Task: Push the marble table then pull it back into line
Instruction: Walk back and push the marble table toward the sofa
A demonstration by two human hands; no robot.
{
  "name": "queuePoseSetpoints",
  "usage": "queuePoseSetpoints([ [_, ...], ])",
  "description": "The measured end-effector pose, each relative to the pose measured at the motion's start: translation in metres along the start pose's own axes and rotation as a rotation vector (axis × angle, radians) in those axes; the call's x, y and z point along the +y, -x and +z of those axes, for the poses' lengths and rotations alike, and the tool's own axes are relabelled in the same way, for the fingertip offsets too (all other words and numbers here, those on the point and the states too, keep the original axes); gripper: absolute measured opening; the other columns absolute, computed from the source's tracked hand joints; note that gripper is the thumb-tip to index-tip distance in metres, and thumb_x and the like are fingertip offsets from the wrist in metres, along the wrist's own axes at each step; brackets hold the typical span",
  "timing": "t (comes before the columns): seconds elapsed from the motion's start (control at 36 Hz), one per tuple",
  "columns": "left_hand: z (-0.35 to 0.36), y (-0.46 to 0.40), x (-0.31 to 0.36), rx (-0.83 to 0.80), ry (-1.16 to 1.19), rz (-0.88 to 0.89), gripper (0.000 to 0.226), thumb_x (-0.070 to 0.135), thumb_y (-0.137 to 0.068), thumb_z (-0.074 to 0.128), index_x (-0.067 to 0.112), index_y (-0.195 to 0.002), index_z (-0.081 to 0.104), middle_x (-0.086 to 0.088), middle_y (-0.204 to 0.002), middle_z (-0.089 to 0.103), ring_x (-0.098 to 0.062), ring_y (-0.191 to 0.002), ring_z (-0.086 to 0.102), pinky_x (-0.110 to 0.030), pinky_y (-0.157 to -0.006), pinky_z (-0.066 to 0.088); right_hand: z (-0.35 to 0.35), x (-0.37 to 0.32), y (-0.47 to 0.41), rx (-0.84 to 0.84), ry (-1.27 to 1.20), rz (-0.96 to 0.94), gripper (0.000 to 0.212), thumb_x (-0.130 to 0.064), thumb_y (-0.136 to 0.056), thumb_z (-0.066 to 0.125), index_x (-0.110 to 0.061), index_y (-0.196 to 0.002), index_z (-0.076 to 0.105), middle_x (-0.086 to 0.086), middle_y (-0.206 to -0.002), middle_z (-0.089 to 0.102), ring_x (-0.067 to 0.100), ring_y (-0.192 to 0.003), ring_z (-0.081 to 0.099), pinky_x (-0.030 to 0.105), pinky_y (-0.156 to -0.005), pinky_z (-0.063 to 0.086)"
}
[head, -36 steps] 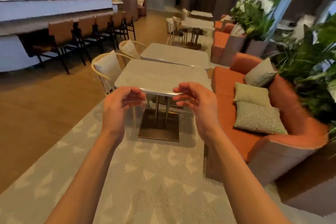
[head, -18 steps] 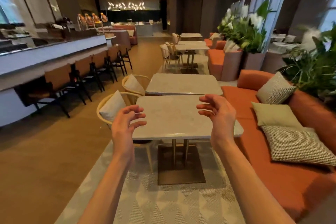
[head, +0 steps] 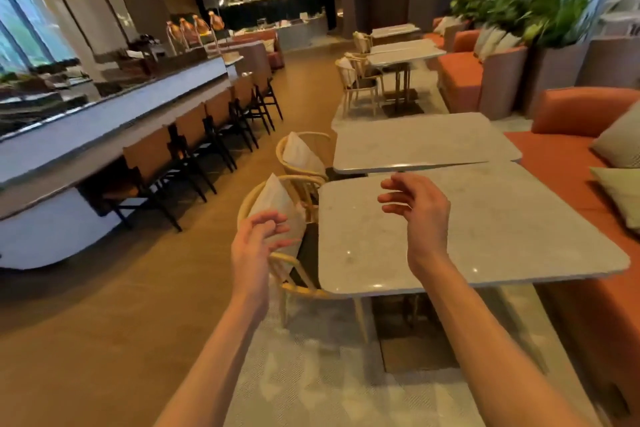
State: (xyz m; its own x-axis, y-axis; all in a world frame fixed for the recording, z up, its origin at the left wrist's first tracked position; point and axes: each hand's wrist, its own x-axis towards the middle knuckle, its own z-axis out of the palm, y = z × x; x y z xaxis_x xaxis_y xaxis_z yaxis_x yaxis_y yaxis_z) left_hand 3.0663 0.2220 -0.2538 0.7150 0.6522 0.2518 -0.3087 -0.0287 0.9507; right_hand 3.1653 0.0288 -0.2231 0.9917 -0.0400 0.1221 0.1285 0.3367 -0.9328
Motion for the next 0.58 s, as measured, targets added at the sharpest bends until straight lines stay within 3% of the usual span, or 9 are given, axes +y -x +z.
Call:
queuePoseSetpoints([
  [0.14, -0.034, -0.071, -0.027, 0.030, -0.026, -0.127, 0.027, 0.020, -0.088, 0.053, 0.030, -0.082, 0.077, -0.004, -0.095, 0.076, -0.023, -0.089, 0.070, -0.035, -0.071, 0.058, 0.054, 0.045, -0.030, 0.024, 0.062, 0.082, 0.028, -0.022, -0.102, 0.048, -0.007, -0.106, 0.070, 0.014, -0.101, 0.073, 0.034, -0.096, 0.071, 0.042, -0.079, 0.057],
  [0.22, -0.043, -0.109, -0.055, -0.010, -0.043, -0.234, 0.022, 0.025, -0.084, 0.054, 0.022, -0.088, 0.076, -0.004, -0.094, 0.077, -0.022, -0.089, 0.070, -0.037, -0.075, 0.057, 0.073, 0.069, -0.052, 0.049, 0.112, 0.103, 0.027, -0.022, -0.102, 0.048, -0.007, -0.106, 0.070, 0.015, -0.103, 0.073, 0.035, -0.096, 0.070, 0.040, -0.078, 0.056],
  [0.42, -0.024, -0.177, -0.143, -0.148, -0.097, -0.416, 0.023, 0.014, -0.100, 0.047, 0.010, -0.101, 0.069, -0.008, -0.097, 0.073, -0.022, -0.091, 0.069, -0.026, -0.069, 0.056, 0.082, 0.131, -0.087, 0.183, 0.256, 0.169, 0.023, -0.021, -0.101, 0.050, -0.009, -0.104, 0.070, 0.014, -0.101, 0.073, 0.026, -0.086, 0.069, 0.036, -0.074, 0.056],
  [0.58, -0.001, -0.203, -0.210, -0.320, -0.130, -0.537, 0.021, 0.010, -0.102, 0.047, 0.014, -0.097, 0.066, -0.012, -0.104, 0.069, -0.033, -0.105, 0.063, -0.038, -0.084, 0.053, 0.077, 0.193, -0.104, 0.278, 0.362, 0.302, 0.019, -0.020, -0.099, 0.054, -0.009, -0.096, 0.070, 0.011, -0.092, 0.073, 0.020, -0.074, 0.067, 0.029, -0.065, 0.054],
])
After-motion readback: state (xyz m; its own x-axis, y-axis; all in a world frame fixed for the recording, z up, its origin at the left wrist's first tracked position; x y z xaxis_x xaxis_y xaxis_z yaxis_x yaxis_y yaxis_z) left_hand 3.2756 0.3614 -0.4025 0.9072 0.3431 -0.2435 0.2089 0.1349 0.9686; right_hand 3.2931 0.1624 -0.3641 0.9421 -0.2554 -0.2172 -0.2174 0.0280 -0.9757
